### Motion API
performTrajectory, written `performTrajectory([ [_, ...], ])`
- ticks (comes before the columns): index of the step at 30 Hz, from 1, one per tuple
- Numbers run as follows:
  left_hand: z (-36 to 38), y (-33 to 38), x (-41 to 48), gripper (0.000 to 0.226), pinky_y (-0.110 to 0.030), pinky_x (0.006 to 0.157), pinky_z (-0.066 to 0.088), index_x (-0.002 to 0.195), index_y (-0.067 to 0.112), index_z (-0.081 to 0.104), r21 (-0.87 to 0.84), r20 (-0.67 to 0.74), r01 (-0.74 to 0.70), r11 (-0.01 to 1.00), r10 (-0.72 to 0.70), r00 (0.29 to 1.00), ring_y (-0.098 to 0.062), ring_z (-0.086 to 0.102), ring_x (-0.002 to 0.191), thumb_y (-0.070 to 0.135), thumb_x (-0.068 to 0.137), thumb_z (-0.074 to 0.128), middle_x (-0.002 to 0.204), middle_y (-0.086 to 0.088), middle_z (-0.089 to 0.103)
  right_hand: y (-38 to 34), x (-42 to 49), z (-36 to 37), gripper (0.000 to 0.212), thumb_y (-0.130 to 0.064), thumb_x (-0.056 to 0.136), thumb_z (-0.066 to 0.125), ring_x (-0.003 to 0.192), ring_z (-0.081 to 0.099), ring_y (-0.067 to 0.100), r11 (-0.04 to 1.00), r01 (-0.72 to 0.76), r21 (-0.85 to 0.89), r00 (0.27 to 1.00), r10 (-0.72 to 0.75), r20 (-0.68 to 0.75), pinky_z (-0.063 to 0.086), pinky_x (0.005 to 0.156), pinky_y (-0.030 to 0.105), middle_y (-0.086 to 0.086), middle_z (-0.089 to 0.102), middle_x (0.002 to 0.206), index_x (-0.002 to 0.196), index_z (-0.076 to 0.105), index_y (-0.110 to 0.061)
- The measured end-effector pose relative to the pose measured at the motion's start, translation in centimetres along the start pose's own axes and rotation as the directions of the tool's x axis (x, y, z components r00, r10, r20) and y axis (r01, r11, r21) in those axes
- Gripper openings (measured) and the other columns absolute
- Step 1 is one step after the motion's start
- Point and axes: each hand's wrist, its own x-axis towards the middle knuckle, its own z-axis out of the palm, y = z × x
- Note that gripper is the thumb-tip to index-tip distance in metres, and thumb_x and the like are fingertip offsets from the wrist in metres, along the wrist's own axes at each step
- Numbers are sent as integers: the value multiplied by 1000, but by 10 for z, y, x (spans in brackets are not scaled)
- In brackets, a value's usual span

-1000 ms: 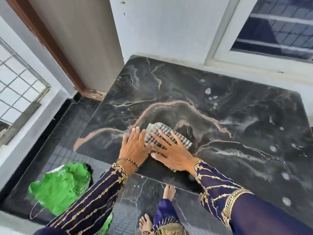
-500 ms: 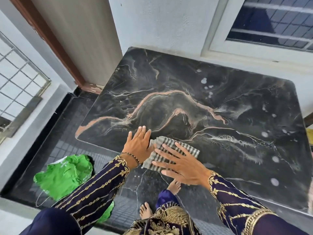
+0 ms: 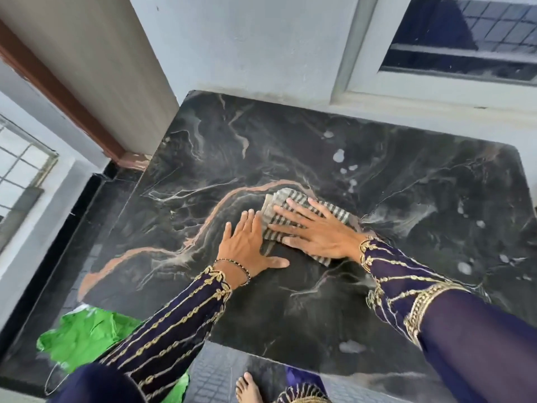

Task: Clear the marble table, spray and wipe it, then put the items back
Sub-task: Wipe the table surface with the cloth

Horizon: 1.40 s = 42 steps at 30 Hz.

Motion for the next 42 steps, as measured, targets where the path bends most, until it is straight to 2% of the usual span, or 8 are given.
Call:
performTrajectory([
  [5,-36,21,90,153,-54,120,11,149,-1,-8,133,-26,44,990,-41,999,-33,-4,149,84,46,66,160,-18,-1,83,55,-32,53,-76,92,-7,146,-35,-1,997,-62,50,998,63,-10,-23,120,40,-31,-28,160,143,-18,-69],
  [13,-77,43,178,159,-72,105,27,147,-6,-8,203,160,265,943,-299,941,-48,-8,144,71,40,82,155,-30,-7,194,142,-74,54,-76,94,1,150,-27,1,976,-200,82,979,203,-29,-18,123,47,-30,-24,160,146,-9,-66],
  [21,-74,41,182,159,-72,105,27,147,-6,-9,193,200,267,944,-305,931,-47,-11,144,70,40,82,155,-29,-10,209,141,-82,46,-72,97,3,147,-29,1,978,-184,96,980,191,-62,-21,121,43,-29,-25,160,138,-19,-71],
  [24,-73,39,182,159,-71,105,27,147,-5,-9,195,197,257,947,-294,935,-47,-11,144,72,40,80,155,-28,-10,228,113,-82,51,-77,90,-6,147,-31,1,980,-180,88,981,185,-52,-21,122,43,-32,-29,156,139,-18,-71],
  [29,-69,36,187,163,-72,104,28,146,-6,-9,210,188,252,945,-292,938,-48,-11,144,75,36,79,155,-30,-9,247,82,-79,57,-75,89,-8,148,-32,3,965,-258,49,965,260,-41,-21,122,45,-31,-31,157,145,-18,-66],
  [34,-72,37,185,165,-73,103,28,145,-9,-9,213,200,241,947,-284,938,-51,-8,143,74,34,80,153,-36,-7,214,75,-64,56,-82,89,-3,142,-40,-1,940,-320,119,943,328,-61,-31,116,39,-28,-34,157,140,-22,-71],
  [38,-65,35,163,149,-66,112,16,150,8,-7,43,40,215,976,-217,975,-38,-9,147,69,46,80,158,-21,-3,165,48,-45,52,-77,93,-1,143,-39,-1,954,-285,93,953,293,-83,-37,110,32,-28,-32,159,139,-23,-72],
  [42,-31,44,108,89,-46,122,6,152,10,7,141,-233,-11,990,44,971,-21,-2,150,59,89,46,162,-8,9,103,16,-23,51,-68,101,8,148,-35,4,971,-232,62,964,238,-121,-38,109,33,-25,-31,161,145,-18,-67],
])
